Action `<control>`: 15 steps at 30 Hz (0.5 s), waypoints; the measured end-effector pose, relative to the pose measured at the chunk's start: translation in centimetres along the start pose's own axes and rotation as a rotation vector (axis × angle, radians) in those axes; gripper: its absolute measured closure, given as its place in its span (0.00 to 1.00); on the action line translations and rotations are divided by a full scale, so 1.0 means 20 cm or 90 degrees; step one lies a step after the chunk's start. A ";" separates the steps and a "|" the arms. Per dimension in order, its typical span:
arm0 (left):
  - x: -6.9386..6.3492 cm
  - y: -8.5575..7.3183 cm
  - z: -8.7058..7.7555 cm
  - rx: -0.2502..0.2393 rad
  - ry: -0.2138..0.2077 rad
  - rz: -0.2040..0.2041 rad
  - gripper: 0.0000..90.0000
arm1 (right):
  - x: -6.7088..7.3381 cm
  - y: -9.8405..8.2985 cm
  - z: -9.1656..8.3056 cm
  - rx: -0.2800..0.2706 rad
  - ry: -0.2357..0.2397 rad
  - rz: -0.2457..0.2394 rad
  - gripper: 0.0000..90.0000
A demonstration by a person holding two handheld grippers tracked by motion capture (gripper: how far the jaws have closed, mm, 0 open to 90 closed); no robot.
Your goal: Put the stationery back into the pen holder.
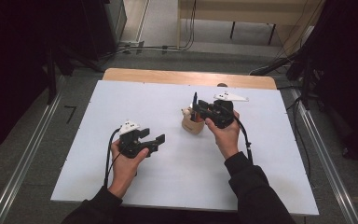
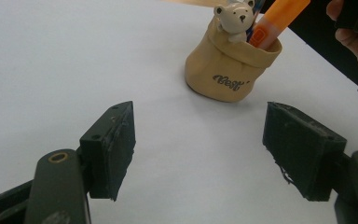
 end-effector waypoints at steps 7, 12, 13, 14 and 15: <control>0.01 0.00 -0.01 -0.005 0.006 0.001 0.29 | 0.00 0.02 -0.08 -0.022 0.010 -0.001 0.61; 0.01 0.00 -0.01 -0.003 0.008 0.001 0.28 | -0.02 0.00 -0.16 -0.035 0.010 -0.004 0.52; 0.01 0.00 -0.02 -0.003 0.009 0.001 0.28 | -0.03 -0.01 -0.17 -0.038 0.007 -0.006 0.51; 0.02 0.00 -0.02 -0.004 0.009 0.001 0.28 | -0.04 -0.02 -0.19 -0.037 0.005 -0.005 0.49; 0.02 0.00 -0.03 -0.005 0.011 0.000 0.27 | -0.05 -0.03 -0.20 -0.036 0.004 -0.003 0.49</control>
Point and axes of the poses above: each handheld gripper's, and its own axes: z roughly forward along the jaws, y roughly out of its top, x roughly to its left, the point moved 3 cm from there along z, roughly forward along the jaws, and after that the axes turned 7 degrees about -y, right-handed, at the moved point
